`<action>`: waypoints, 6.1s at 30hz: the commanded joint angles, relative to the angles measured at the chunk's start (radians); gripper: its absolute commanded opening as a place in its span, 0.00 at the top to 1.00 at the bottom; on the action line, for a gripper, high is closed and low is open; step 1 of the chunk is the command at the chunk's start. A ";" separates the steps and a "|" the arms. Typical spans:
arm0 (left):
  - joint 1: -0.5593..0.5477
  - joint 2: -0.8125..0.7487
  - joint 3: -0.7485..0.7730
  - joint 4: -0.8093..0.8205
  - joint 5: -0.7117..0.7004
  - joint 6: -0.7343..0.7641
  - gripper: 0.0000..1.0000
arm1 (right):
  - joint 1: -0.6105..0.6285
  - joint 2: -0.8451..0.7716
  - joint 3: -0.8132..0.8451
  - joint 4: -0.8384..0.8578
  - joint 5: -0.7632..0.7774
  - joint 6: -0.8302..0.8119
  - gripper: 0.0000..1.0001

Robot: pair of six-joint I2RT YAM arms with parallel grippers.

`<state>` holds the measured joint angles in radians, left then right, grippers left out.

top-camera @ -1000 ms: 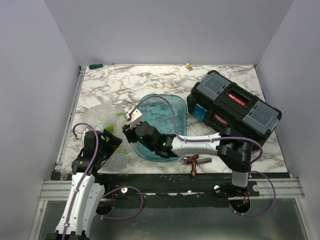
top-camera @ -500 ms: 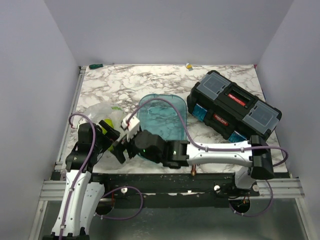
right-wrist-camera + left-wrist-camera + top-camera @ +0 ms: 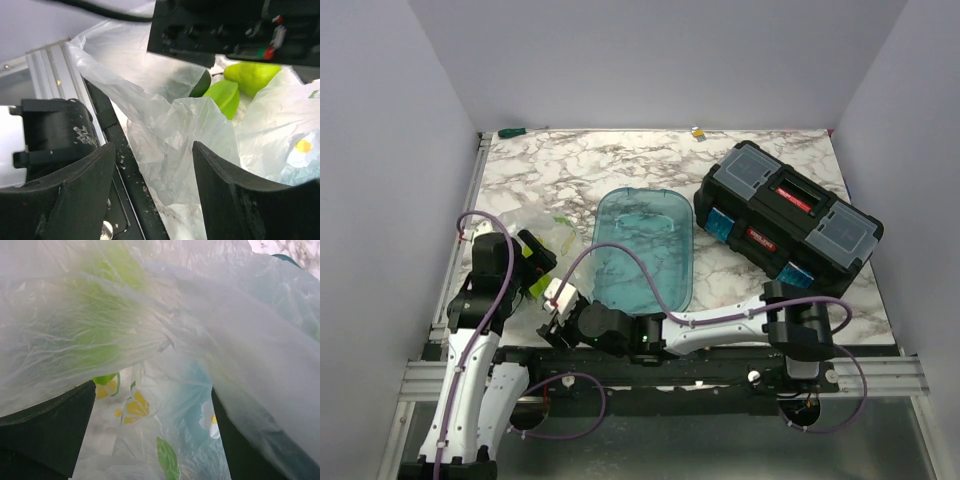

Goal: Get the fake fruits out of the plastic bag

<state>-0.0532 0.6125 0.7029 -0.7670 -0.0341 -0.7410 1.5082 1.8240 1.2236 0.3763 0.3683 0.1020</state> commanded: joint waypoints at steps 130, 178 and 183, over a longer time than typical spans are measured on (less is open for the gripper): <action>-0.053 0.051 -0.018 -0.111 0.257 -0.061 0.64 | -0.005 -0.057 -0.349 0.391 -0.050 0.214 0.35; -0.752 0.819 0.413 0.219 0.214 0.094 0.60 | -0.408 -1.149 -0.674 -0.635 0.376 0.588 0.07; -0.761 0.958 0.415 0.219 0.239 0.111 0.59 | -0.407 -1.182 -0.672 -0.652 0.379 0.587 0.07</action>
<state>-0.8009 1.4921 1.1110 -0.5041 0.2394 -0.6765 1.1042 0.6762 0.5537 -0.2367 0.7429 0.6666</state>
